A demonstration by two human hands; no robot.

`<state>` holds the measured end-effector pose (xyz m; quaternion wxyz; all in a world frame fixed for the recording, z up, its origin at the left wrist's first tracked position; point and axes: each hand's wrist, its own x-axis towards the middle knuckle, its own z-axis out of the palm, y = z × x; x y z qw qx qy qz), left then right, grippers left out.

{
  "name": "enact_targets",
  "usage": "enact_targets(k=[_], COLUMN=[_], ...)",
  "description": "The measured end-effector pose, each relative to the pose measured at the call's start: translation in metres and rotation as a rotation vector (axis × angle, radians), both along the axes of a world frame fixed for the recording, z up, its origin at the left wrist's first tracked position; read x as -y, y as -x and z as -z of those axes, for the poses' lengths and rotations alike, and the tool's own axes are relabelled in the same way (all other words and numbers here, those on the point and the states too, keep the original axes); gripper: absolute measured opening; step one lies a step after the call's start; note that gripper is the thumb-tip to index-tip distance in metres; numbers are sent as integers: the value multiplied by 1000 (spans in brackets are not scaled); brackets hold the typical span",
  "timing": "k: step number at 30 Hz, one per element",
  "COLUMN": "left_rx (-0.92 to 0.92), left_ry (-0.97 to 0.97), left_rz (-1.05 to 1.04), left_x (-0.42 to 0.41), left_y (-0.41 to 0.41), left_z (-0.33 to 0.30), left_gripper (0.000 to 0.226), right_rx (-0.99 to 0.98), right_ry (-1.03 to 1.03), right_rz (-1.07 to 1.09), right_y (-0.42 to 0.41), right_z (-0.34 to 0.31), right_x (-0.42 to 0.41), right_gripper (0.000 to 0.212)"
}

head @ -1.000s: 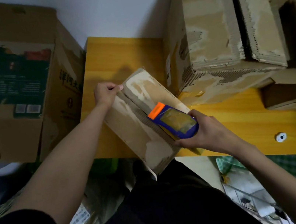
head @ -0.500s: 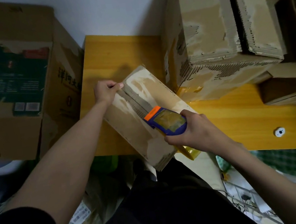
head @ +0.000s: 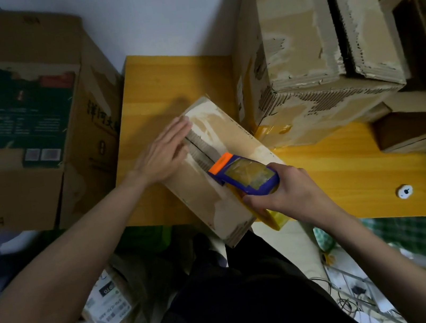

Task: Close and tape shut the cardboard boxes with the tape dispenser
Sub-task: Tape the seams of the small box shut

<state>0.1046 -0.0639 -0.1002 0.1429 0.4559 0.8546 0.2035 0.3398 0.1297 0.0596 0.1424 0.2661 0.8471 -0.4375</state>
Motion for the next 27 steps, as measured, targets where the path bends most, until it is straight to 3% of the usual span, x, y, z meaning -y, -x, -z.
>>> enact_targets(k=[5,12,15,19,23,27], left_rx=[-203,-295,-358,-324,-301,-288], left_ry=[198,348,328,295,319,348], left_rz=[190,224,242,312,267,244], left_x=[4,0,0,0,-2,-3], left_y=[1,-2,-10,-26,-33,-31], left_z=[5,2,3,4,5,3], left_gripper=[80,88,86,82,83,82], right_rx=[12,65,94,104,132,36], right_ry=[-13,-32,12,133,130,75], right_rz=[-14,-36,-33,-33,-112,-53], right_y=[1,8,7,5,-5,-18], right_z=[3,11,19,23,33,38], right_x=[-1,-7,-8,-9,-13,-9], right_gripper=[32,41,45,56,65,53])
